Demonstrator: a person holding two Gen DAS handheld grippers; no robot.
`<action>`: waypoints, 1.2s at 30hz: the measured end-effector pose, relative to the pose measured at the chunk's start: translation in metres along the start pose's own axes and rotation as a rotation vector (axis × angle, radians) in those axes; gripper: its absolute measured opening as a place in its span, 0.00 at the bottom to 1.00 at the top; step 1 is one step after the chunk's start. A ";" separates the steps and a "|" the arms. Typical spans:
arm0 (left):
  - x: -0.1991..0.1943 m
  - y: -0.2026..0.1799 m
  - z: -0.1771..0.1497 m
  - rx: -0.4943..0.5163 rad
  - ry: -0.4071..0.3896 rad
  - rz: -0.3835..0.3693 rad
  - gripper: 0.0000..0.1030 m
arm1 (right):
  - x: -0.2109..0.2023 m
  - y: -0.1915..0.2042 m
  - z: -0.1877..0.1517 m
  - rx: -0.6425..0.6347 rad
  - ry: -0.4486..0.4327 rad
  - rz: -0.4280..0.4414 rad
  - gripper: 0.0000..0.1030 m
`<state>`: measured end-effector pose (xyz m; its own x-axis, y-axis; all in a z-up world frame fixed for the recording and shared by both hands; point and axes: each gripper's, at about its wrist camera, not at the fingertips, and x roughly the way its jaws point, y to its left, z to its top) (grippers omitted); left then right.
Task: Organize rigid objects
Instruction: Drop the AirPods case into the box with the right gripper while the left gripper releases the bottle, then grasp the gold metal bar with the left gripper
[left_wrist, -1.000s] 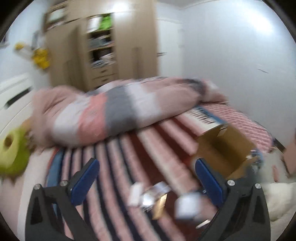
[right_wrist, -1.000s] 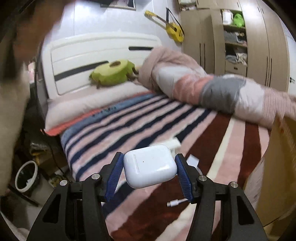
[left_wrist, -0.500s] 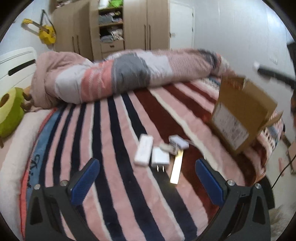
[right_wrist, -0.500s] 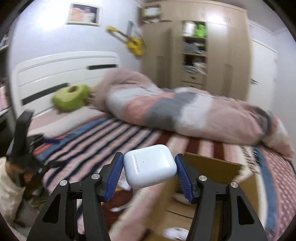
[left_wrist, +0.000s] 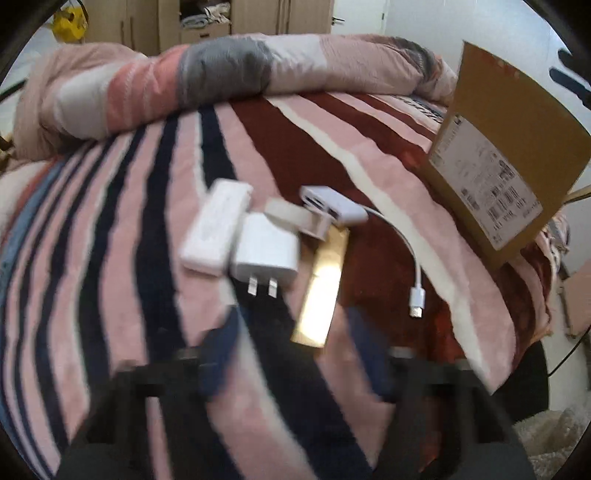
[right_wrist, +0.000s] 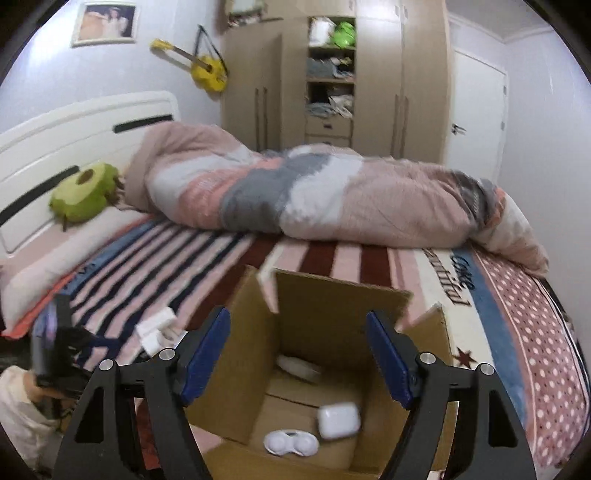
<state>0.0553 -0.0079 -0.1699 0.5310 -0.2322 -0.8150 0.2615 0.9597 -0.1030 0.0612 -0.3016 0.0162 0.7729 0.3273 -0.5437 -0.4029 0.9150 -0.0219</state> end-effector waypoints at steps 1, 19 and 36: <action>0.003 -0.001 -0.002 0.003 0.003 -0.011 0.31 | 0.000 0.005 0.000 -0.005 -0.006 0.017 0.71; 0.010 -0.009 0.008 -0.001 -0.031 -0.077 0.15 | 0.010 0.072 0.011 -0.036 -0.056 0.214 0.71; -0.111 0.073 0.000 -0.065 -0.177 0.099 0.15 | 0.050 0.157 -0.013 -0.160 0.057 0.371 0.71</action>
<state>0.0159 0.0880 -0.0870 0.6864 -0.1545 -0.7106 0.1510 0.9861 -0.0686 0.0303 -0.1445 -0.0250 0.5340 0.6110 -0.5845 -0.7240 0.6874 0.0571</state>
